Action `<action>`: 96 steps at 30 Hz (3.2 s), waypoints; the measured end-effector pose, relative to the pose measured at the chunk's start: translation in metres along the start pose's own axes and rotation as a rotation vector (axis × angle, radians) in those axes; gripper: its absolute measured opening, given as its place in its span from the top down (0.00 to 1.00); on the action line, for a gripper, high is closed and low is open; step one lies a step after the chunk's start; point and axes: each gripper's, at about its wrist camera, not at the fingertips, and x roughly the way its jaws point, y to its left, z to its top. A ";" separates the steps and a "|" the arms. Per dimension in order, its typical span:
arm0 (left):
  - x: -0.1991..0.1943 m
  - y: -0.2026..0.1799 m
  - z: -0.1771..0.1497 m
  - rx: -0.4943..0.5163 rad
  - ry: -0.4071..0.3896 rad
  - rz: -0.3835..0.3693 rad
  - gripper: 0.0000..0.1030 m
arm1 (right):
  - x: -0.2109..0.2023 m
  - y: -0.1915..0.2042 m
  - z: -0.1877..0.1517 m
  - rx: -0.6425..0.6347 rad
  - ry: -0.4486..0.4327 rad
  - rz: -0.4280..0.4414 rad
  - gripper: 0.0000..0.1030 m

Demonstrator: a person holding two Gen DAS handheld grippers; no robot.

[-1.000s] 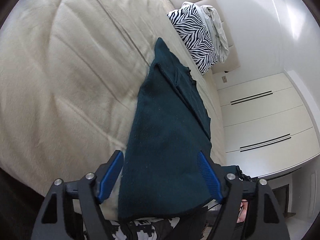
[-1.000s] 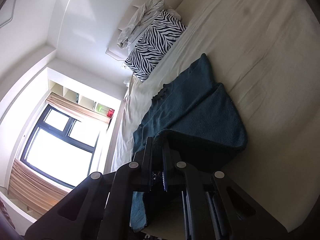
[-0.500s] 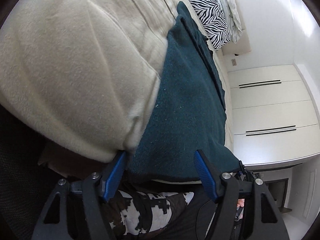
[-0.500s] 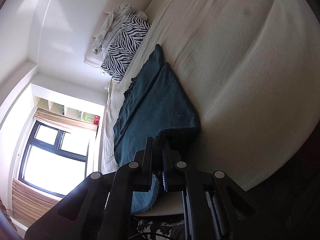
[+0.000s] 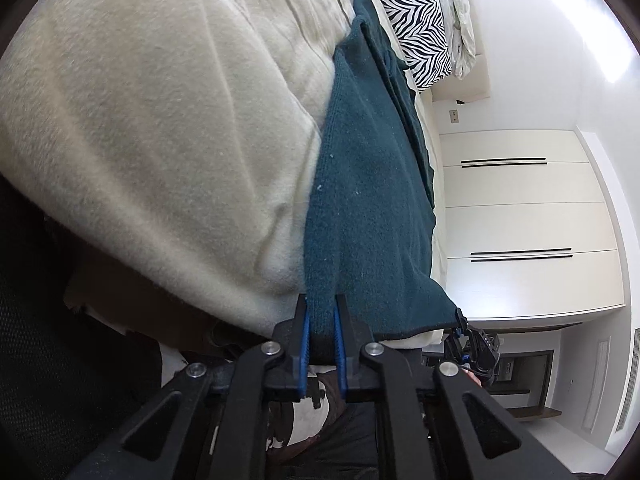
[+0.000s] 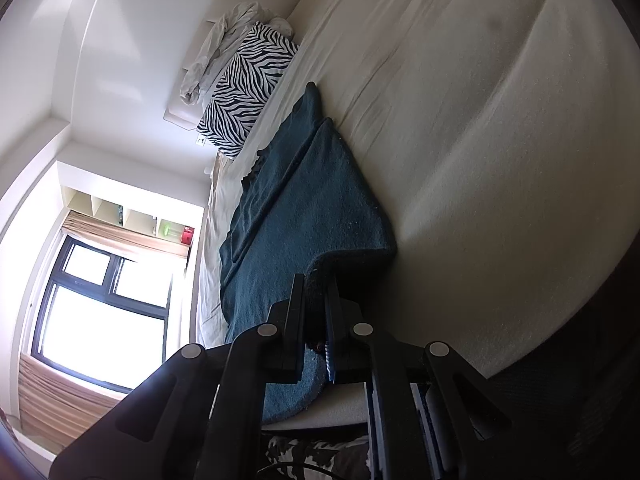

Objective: Fold small clothes

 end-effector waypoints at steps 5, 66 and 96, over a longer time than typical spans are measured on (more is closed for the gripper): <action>-0.009 -0.009 0.000 0.002 -0.034 0.001 0.91 | -0.001 -0.001 -0.002 0.002 0.002 0.002 0.93; 0.102 -0.118 0.355 0.029 -0.324 -0.022 0.34 | 0.278 0.071 0.273 0.008 -0.189 -0.166 0.28; 0.106 -0.101 0.230 0.299 -0.314 0.321 0.54 | 0.229 0.081 0.147 -0.457 0.000 -0.472 0.93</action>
